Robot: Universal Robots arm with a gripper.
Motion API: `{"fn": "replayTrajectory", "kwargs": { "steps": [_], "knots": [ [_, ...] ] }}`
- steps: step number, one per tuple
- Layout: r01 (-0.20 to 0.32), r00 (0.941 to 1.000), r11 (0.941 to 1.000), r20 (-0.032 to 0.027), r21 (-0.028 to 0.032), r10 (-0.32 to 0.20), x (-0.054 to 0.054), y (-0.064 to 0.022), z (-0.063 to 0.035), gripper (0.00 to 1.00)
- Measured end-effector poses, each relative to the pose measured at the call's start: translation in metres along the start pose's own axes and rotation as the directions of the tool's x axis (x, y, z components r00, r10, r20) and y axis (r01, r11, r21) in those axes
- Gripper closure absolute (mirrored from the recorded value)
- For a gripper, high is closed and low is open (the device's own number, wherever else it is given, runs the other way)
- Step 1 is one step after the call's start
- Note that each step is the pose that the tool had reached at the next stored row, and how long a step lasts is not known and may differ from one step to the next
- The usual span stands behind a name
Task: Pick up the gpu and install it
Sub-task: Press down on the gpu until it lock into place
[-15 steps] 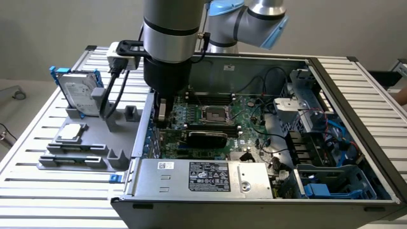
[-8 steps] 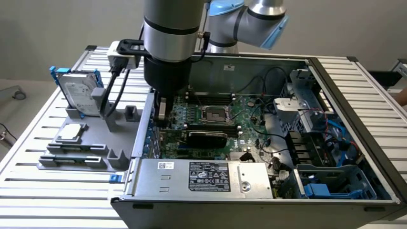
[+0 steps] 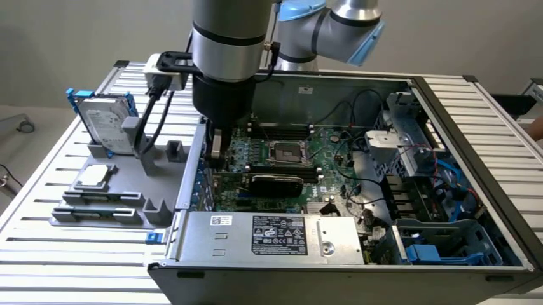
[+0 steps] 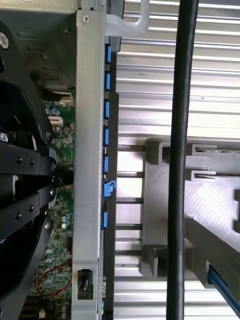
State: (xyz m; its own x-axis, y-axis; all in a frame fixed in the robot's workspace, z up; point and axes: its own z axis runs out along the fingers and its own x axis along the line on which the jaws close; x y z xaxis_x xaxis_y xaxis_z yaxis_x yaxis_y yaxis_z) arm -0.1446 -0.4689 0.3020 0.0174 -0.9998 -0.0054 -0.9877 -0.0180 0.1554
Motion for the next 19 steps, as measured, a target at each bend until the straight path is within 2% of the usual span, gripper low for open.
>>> {"fn": "replayTrajectory", "kwargs": {
  "steps": [19],
  "knots": [
    [-0.026,0.9996,0.9997,0.0042,-0.0001,0.026,-0.0081,-0.0004,0.0018,0.89]
  ]
}}
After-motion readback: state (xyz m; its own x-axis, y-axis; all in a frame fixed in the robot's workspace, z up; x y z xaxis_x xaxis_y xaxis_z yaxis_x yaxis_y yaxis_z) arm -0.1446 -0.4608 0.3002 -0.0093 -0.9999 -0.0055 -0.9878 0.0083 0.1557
